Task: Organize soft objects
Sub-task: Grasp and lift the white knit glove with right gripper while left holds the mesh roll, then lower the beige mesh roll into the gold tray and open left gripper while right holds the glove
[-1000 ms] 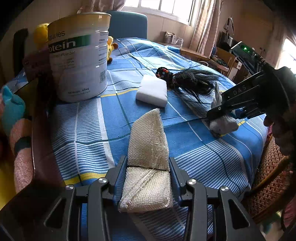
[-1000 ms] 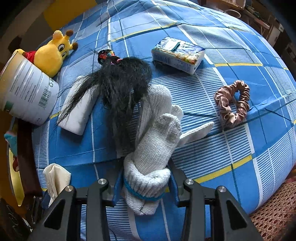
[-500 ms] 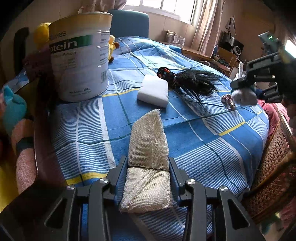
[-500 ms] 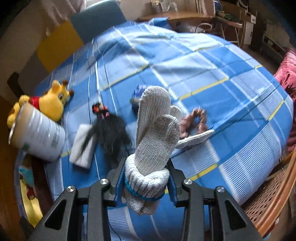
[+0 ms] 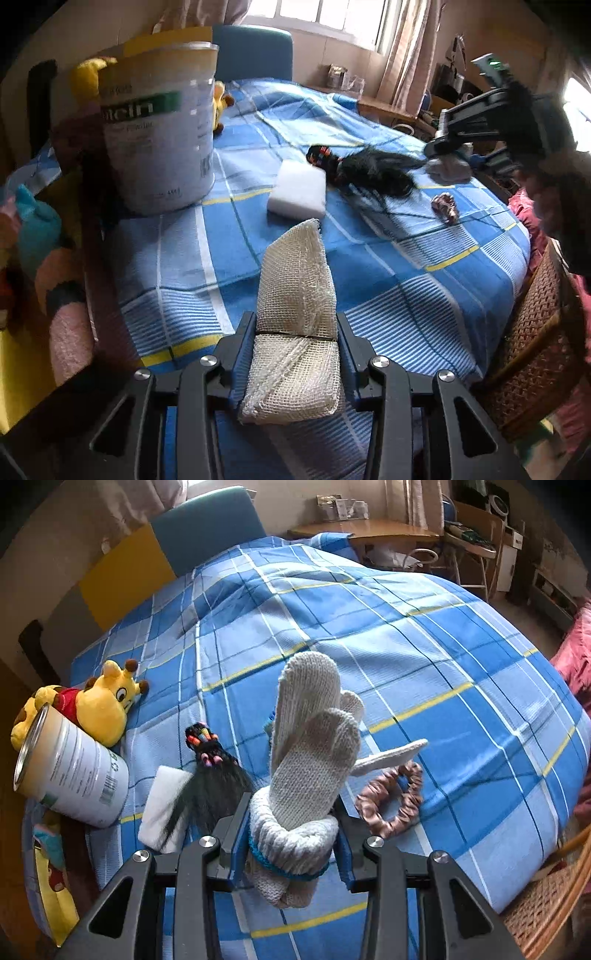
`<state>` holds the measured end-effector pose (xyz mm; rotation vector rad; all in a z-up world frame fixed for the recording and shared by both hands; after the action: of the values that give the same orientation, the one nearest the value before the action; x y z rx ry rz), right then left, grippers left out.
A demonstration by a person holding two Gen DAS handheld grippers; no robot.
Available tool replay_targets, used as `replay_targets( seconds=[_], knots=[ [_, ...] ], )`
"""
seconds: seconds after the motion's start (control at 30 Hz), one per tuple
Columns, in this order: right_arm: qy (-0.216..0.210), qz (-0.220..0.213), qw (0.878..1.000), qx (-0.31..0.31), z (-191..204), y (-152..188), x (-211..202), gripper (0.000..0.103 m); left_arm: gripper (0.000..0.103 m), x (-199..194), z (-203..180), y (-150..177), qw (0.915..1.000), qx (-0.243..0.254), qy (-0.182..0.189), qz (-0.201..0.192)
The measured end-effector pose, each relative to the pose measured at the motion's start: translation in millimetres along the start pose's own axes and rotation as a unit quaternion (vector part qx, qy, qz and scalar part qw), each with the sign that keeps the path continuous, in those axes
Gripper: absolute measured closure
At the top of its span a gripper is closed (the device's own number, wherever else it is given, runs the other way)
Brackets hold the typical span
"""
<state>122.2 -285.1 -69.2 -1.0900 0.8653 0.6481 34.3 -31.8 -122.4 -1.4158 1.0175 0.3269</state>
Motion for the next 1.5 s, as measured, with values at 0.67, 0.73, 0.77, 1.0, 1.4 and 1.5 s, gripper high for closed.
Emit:
replay_targets(
  seconds=[0.67, 0.73, 0.77, 1.0, 1.4, 1.5],
  knots=[
    [-0.002, -0.011, 0.998, -0.061, 74.9, -61.6, 25.9, 0.064, 0.062, -57.6, 4.0, -25.7, 0.9973, -0.017, 0.002, -0.071],
    [-0.001, -0.012, 0.997, -0.071, 86.9, -66.4, 27.9, 0.064, 0.062, -62.2, 8.3, -27.2, 0.9968, -0.025, 0.000, -0.075],
    [0.000, -0.012, 0.997, -0.076, 92.1, -68.0, 28.8, 0.064, 0.062, -64.7, 10.4, -27.9, 0.9965, -0.029, -0.001, -0.078],
    [0.003, 0.000, 0.996, -0.093, 110.1, -59.6, 42.4, 0.065, 0.062, -90.5, 40.0, -32.7, 0.9927, -0.072, -0.012, -0.096],
    [0.031, 0.042, 0.996, -0.072, 84.3, -31.2, 83.8, 0.064, 0.053, -83.6, 246.2, 1.8, 0.9356, -0.312, -0.163, 0.024],
    [0.034, 0.046, 0.996, -0.071, 82.7, -27.9, 87.9, 0.064, 0.039, -82.2, 259.9, 10.6, 0.9274, -0.329, -0.174, 0.031]
  ],
)
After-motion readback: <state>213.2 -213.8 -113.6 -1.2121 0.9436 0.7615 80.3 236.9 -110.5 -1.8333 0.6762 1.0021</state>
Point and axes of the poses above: each gripper's, at about its wrist camera, not at the fingertips, and x roughly the way its jaws point, z to its left, y to its underside, the point moved 7 cm from there along x, roughly the way its jaws point, and after that the axes turned 3 degrees about -x, right-handed, at the moved point
